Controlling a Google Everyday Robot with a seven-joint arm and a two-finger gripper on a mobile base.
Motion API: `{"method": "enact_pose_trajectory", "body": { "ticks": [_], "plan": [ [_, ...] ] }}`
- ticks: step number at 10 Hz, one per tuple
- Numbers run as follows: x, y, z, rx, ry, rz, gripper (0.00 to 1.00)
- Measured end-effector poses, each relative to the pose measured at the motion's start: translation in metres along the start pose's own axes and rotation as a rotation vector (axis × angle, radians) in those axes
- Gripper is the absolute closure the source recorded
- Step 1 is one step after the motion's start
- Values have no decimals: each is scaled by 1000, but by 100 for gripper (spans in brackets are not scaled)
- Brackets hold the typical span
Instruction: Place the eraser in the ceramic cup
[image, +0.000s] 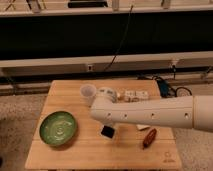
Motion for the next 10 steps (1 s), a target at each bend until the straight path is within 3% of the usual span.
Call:
{"method": "enact_pose_trajectory", "body": {
  "ticks": [2,10],
  "plan": [
    [14,-7,-16,14,18,-1,100],
    [59,-43,-34,40,73,-27,100]
  ]
}}
